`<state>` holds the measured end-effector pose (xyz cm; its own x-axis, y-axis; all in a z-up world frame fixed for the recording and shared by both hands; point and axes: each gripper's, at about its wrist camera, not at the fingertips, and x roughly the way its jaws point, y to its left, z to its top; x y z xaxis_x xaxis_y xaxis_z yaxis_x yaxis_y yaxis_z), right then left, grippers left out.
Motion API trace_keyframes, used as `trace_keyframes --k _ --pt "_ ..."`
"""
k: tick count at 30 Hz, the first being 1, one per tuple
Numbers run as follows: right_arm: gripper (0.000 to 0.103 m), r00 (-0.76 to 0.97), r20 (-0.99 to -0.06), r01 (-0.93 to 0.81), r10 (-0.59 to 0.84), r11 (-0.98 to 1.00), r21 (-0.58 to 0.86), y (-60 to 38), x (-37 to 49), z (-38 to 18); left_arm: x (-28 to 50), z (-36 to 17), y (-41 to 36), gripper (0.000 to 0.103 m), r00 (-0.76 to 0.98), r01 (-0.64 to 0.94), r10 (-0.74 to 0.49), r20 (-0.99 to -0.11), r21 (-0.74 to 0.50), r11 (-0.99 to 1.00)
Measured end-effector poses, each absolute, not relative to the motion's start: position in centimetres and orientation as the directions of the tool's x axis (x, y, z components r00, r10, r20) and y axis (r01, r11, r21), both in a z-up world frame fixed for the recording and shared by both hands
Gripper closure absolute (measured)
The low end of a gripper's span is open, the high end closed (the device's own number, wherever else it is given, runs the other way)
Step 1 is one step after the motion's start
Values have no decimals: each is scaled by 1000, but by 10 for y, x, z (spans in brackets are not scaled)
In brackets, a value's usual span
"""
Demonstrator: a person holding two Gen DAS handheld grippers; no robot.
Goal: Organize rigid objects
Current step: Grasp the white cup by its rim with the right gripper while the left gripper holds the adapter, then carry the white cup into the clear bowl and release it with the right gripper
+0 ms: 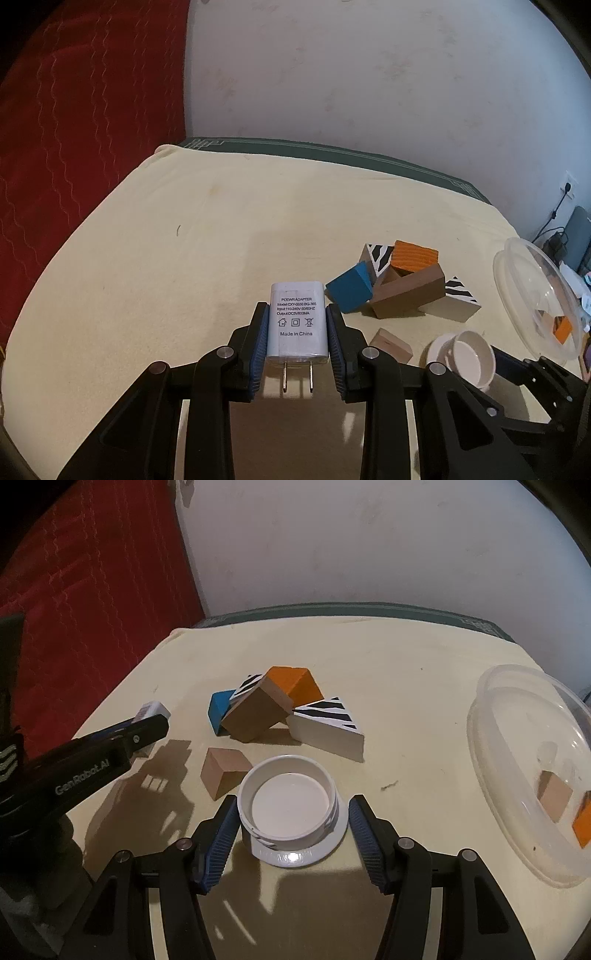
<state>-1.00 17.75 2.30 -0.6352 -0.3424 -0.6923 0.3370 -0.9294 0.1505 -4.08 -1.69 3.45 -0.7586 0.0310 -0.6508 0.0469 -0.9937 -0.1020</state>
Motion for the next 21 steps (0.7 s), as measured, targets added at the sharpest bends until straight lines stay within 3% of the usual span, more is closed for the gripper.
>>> trace_keyframes --k 21 --pt "40 -806 -549 140 -224 -972 191 236 16 53 -35 37 -7 72 -776 51 -3 -631 -58 -997"
